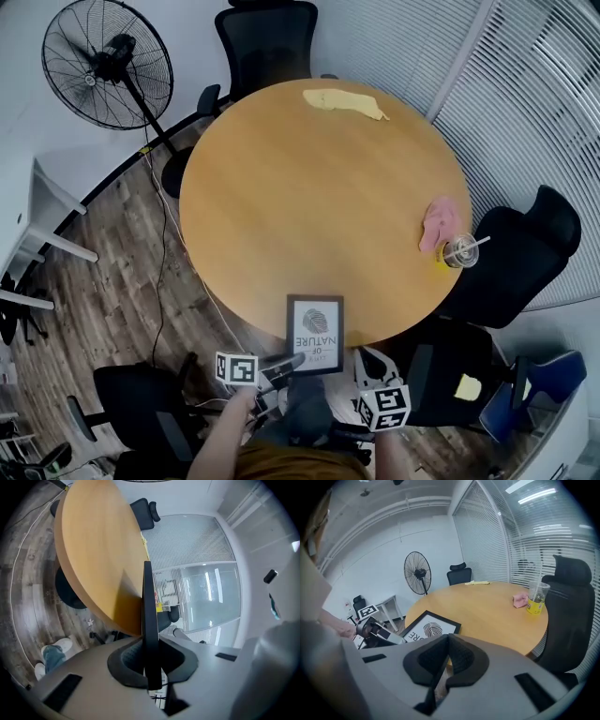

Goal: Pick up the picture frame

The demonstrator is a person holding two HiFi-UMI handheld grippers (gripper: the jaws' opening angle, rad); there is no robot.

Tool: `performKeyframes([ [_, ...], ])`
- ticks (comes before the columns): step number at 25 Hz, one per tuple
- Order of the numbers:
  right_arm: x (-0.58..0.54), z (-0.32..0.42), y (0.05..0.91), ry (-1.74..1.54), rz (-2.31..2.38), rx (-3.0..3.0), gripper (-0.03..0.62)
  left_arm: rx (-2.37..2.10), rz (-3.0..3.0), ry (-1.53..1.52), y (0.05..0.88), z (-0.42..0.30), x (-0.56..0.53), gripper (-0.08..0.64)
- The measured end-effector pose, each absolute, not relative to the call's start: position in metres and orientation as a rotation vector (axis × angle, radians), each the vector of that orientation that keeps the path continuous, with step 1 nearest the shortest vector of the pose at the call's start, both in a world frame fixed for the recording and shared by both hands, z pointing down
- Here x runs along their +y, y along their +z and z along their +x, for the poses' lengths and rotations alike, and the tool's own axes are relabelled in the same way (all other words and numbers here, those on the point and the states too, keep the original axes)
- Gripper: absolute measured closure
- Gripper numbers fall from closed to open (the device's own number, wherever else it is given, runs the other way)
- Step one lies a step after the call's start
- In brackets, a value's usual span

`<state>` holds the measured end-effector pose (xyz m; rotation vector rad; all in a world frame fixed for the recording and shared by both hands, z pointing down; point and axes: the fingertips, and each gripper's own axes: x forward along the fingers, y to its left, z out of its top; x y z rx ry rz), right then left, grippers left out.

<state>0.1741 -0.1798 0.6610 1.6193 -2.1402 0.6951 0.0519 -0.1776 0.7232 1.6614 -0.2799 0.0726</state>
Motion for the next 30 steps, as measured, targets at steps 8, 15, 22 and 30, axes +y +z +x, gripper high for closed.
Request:
performKeyframes([
  [8,-0.173,0.172,0.638,0.627,1.655,-2.140,0.580,-0.278,1.671,0.034,0.706,0.048,-0.175,0.502],
  [15,-0.170,0.165,0.616,0.557,1.676,-2.173,0.580,-0.284,1.691,-0.057,0.681,0.041,-0.180,0.502],
  [22,-0.159,0.156,0.595,0.518,1.729,-2.202,0.580,-0.270,1.717,-0.154,0.649,0.033,-0.176,0.502],
  [30,-0.142,0.148,0.570,0.479,1.811,-2.241,0.580,-0.330,1.763,-0.111,0.626,0.018,-0.164,0.502],
])
